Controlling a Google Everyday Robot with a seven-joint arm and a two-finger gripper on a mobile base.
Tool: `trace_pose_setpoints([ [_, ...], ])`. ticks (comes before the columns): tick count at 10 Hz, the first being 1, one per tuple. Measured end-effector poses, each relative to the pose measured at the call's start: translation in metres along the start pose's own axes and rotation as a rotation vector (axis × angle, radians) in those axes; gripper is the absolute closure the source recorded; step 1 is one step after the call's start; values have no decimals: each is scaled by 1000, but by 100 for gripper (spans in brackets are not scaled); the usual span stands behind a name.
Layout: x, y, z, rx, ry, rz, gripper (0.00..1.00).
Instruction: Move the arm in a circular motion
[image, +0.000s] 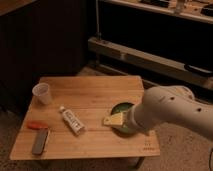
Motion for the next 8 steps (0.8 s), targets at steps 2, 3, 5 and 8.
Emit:
trace_pose_setpoints([
  [2,-9,-14,2,-9,-2,-42,0],
  [3,-10,-23,5,-12,-7,-62,0],
  [5,0,-48,15,-26,-15,-99,0],
  [8,-2,-100,29,-49,-36,-184,0],
])
